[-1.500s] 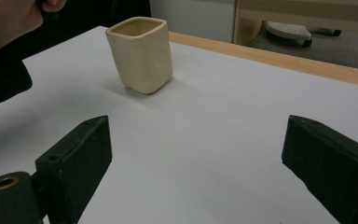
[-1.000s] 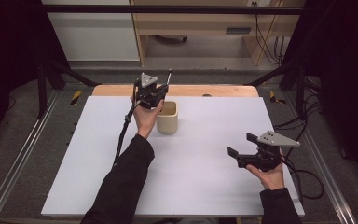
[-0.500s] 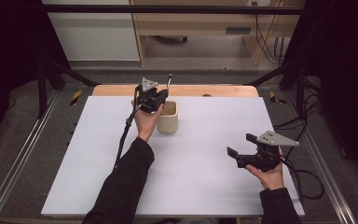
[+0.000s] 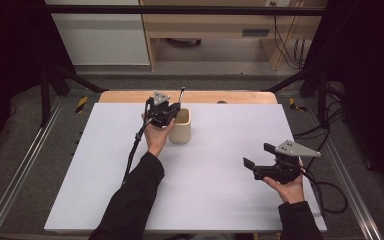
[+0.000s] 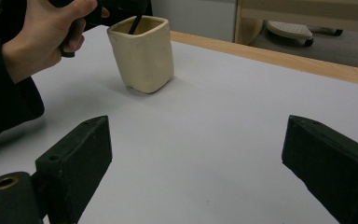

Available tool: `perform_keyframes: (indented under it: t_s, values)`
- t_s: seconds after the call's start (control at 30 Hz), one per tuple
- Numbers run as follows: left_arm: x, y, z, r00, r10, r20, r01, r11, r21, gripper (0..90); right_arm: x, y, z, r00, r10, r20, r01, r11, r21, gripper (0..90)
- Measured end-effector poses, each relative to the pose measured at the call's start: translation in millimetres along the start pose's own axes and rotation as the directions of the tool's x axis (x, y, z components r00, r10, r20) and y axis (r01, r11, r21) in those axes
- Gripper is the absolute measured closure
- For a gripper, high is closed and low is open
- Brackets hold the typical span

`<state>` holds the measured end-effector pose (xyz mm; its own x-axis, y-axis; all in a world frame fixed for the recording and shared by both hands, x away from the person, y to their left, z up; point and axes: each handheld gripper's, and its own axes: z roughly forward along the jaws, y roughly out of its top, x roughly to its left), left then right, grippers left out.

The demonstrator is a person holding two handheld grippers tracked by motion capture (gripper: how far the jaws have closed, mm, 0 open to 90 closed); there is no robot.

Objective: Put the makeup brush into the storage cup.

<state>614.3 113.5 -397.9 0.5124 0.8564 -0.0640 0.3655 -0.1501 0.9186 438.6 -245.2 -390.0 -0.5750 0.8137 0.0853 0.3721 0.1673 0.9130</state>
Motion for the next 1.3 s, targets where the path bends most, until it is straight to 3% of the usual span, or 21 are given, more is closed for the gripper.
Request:
perform_keyframes:
  t_s: [0.7,0.77,0.9,1.0,1.1,1.3]
  values:
    - [-2.8,-16.8,-7.0,0.9993,0.025,0.026,-0.025,0.9997,0.004,83.3,0.9,-0.6,1.2,1.0,-0.005,0.002,0.005,1.0,0.003,8.6]
    - [-3.1,-16.0,-11.7,0.9993,0.025,0.027,-0.025,0.9997,-0.009,75.0,1.0,-0.4,0.8,1.0,-0.004,0.002,0.004,1.0,0.0,8.6]
    - [-4.7,-12.8,-24.9,0.9988,0.03,0.039,-0.029,0.999,-0.035,71.2,1.0,-0.2,0.4,1.0,-0.002,0.003,0.002,1.0,-0.002,8.6]
    - [-4.2,-10.4,-38.3,0.9982,0.027,0.053,-0.024,0.9982,-0.054,63.0,1.3,-0.2,0.3,1.0,-0.002,0.003,0.002,1.0,-0.004,8.6]
    - [-3.2,-10.4,-52.0,0.9963,0.018,0.084,-0.013,0.9978,-0.065,58.5,1.8,-0.2,0.5,1.0,-0.004,0.004,0.004,1.0,-0.007,8.6]
    - [-4.5,-14.3,-78.6,0.9919,0.056,0.114,-0.051,0.9975,-0.05,48.6,2.7,0.2,-0.7,1.0,-0.004,0.004,0.004,1.0,-0.019,8.6]
